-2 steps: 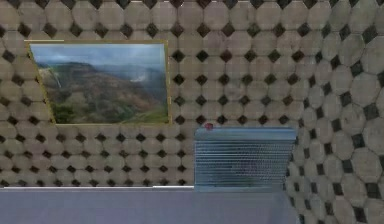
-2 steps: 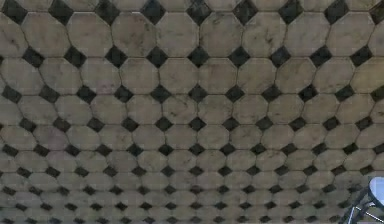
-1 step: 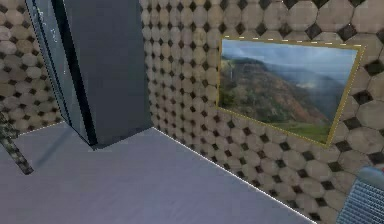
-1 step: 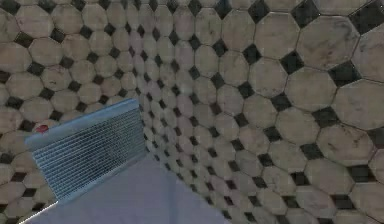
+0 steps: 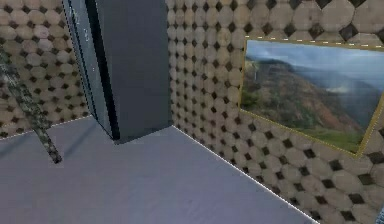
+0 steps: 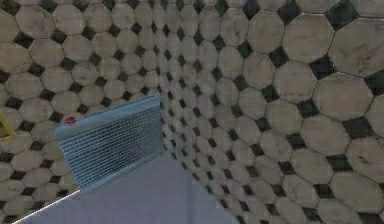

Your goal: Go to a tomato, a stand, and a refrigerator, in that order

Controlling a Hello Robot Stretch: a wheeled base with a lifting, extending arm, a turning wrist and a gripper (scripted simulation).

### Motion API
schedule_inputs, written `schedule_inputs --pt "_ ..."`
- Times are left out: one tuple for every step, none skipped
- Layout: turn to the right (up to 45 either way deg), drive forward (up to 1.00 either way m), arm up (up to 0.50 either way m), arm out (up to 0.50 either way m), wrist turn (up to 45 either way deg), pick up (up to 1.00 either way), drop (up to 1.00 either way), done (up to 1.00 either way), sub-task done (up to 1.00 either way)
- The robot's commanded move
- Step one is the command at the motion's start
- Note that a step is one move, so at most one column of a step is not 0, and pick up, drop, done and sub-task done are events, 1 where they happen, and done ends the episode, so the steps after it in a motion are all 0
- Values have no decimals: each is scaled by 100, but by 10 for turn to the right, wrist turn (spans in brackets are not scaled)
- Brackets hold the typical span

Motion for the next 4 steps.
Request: schedule_inputs --pt "0 25 0 0 0 0 0 0 0" --pt "-360 0 0 0 0 0 0 0 0" --pt "0 100 0 0 0 0 0 0 0" --pt "0 40 0 0 0 0 0 0 0"
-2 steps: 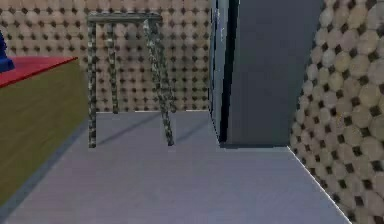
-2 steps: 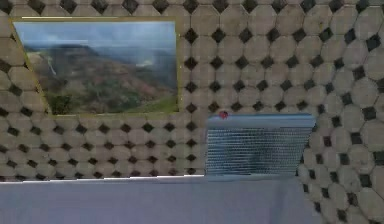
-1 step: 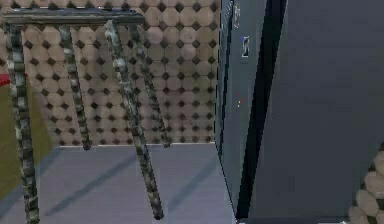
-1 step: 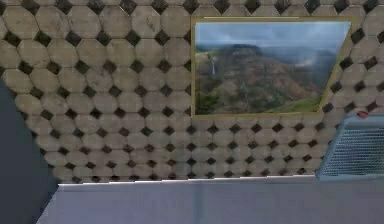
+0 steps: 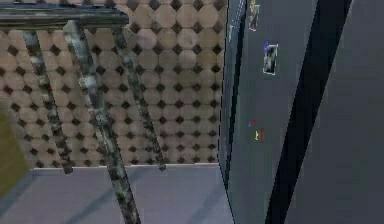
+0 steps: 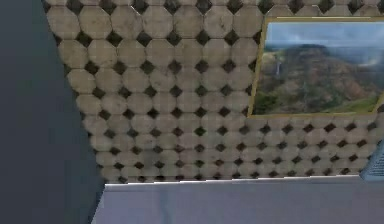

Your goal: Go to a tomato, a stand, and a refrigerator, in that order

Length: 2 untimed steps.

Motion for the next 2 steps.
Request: schedule_inputs --pt "300 0 0 0 0 0 0 0 0" --pt "0 0 0 0 0 0 0 100 0"
